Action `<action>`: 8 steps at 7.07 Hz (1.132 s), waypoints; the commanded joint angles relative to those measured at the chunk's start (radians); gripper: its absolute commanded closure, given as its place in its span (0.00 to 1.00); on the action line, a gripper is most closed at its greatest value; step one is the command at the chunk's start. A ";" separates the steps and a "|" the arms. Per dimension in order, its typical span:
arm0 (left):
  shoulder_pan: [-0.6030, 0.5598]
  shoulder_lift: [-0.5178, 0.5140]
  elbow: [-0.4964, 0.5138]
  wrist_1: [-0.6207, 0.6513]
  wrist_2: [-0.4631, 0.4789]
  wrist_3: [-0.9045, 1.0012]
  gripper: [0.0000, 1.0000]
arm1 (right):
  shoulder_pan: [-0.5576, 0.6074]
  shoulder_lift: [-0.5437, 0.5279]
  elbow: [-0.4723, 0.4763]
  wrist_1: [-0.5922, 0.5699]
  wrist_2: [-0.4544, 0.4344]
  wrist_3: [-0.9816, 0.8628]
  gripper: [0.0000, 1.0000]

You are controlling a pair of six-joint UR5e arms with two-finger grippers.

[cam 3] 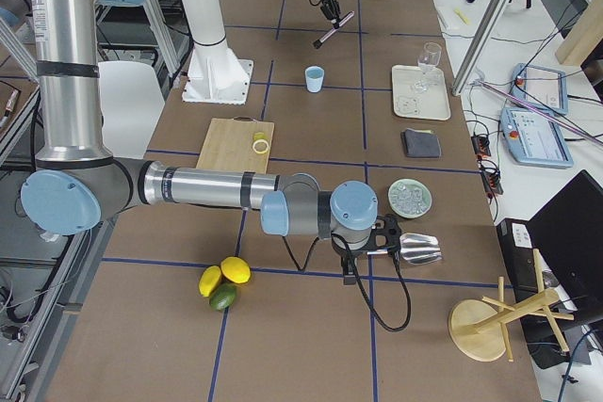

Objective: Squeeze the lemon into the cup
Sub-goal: 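Lift the muddler out of the cup and carry it back with the left gripper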

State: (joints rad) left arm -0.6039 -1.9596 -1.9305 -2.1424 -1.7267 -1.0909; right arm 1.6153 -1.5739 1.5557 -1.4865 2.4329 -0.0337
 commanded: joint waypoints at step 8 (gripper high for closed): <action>-0.284 0.177 0.099 0.774 -0.376 0.539 1.00 | -0.002 0.015 0.001 0.002 -0.006 0.000 0.00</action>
State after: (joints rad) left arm -0.8550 -1.8324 -1.8789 -1.3684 -2.1022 -0.6720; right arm 1.6138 -1.5612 1.5563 -1.4849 2.4269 -0.0351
